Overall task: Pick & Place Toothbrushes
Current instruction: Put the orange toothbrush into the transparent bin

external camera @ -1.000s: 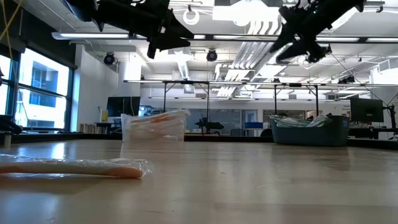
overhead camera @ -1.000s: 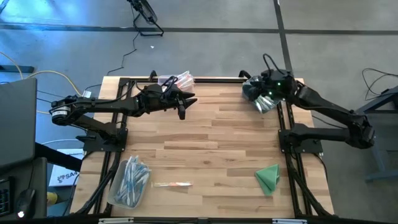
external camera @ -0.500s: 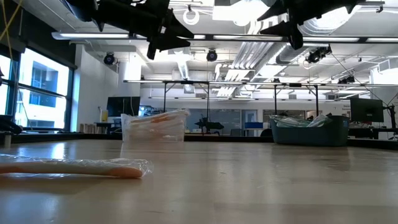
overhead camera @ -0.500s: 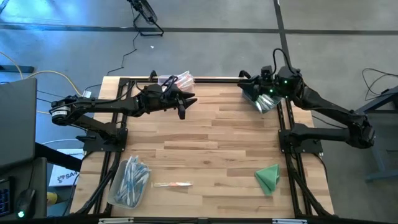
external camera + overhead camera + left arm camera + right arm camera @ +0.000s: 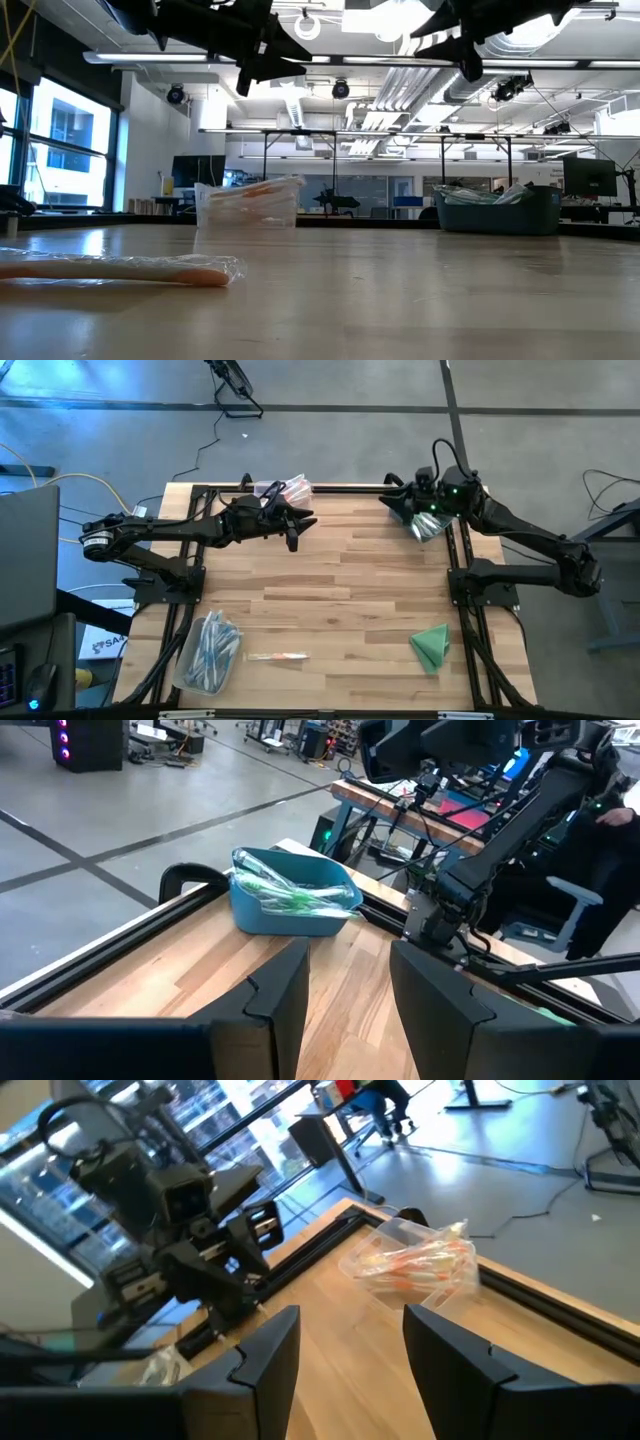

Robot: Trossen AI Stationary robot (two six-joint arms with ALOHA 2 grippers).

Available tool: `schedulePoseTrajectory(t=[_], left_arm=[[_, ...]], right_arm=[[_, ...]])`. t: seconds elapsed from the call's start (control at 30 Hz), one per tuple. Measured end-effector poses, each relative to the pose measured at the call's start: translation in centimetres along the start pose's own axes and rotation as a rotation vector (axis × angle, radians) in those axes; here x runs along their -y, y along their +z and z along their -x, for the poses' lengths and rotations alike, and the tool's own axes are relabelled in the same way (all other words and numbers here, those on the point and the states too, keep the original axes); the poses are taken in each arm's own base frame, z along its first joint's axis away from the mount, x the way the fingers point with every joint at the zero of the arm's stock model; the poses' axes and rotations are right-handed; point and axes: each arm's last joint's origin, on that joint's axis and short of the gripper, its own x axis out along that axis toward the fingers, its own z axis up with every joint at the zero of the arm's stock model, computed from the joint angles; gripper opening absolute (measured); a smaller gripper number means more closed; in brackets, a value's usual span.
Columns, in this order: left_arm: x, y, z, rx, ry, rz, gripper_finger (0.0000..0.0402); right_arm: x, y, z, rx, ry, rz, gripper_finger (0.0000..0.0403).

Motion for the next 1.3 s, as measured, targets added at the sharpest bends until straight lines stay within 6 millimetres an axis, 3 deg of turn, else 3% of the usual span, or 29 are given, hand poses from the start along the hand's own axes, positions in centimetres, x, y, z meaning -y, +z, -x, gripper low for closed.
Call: schedulePoseTrajectory(t=[0.33,0.77,1.3], left_arm=[[0.0,0.0,0.0,0.0,-0.001,0.0,0.0139],[0.0,0.0,0.0,0.0,-0.001,0.0,0.0139],[0.2,0.6,0.0,0.062,-0.01,0.024,0.0139]], right_arm=[[-0.1,0.0,0.0,-0.011,0.022,0.08,0.0171],[-1.3,-0.7,-0.3,-0.032,0.082,0.317,0.0171],[-2.8,-1.6,-1.1,-0.023,0.048,0.33,0.0172]])
